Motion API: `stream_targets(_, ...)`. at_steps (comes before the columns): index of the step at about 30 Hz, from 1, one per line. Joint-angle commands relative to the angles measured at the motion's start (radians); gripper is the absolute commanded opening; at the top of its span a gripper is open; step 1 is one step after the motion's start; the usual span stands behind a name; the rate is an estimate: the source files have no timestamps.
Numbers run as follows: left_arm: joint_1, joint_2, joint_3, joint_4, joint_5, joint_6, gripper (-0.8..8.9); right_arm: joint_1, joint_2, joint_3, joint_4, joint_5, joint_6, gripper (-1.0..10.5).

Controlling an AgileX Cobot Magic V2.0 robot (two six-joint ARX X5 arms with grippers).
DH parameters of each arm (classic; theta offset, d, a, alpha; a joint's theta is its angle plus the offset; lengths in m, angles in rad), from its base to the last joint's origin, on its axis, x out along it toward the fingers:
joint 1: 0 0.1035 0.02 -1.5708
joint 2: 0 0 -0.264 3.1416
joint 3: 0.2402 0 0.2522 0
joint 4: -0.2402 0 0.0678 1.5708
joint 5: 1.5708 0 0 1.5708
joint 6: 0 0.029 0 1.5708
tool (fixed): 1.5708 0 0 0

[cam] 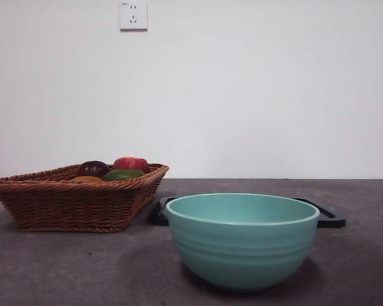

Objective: Pick up the wifruite, put it on the bowl, pick up the plate, put it on desk

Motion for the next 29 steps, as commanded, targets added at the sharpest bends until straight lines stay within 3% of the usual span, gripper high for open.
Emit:
stream_targets(1, -0.008, 0.019, 0.096, -0.034, 0.013, -0.082, 0.18, 0.013, -0.001, 0.068, 0.003, 0.0, 0.131, 0.1)
stream_targets(6, -0.014, 0.094, 0.271, -0.16, 0.103, -0.12, 0.18, 0.021, 0.036, 0.198, -0.087, -0.009, 0.211, 0.1)
stream_targets(11, -0.018, 0.175, 0.414, -0.28, 0.253, -0.125, 0.18, 0.021, 0.097, 0.352, -0.291, -0.074, 0.202, 0.1)
stream_targets(17, -0.037, 0.218, 0.494, -0.324, 0.294, -0.136, 0.18, 0.021, 0.183, 0.492, -0.462, -0.21, 0.168, 0.1)
stream_targets(26, -0.037, 0.33, 0.591, -0.386, 0.48, -0.124, 0.18, 0.021, 0.344, 0.66, -0.589, -0.28, -0.025, 0.1)
stream_targets(29, -0.037, 0.381, 0.624, -0.4, 0.525, -0.118, 0.18, 0.021, 0.403, 0.698, -0.622, -0.354, -0.068, 0.1)
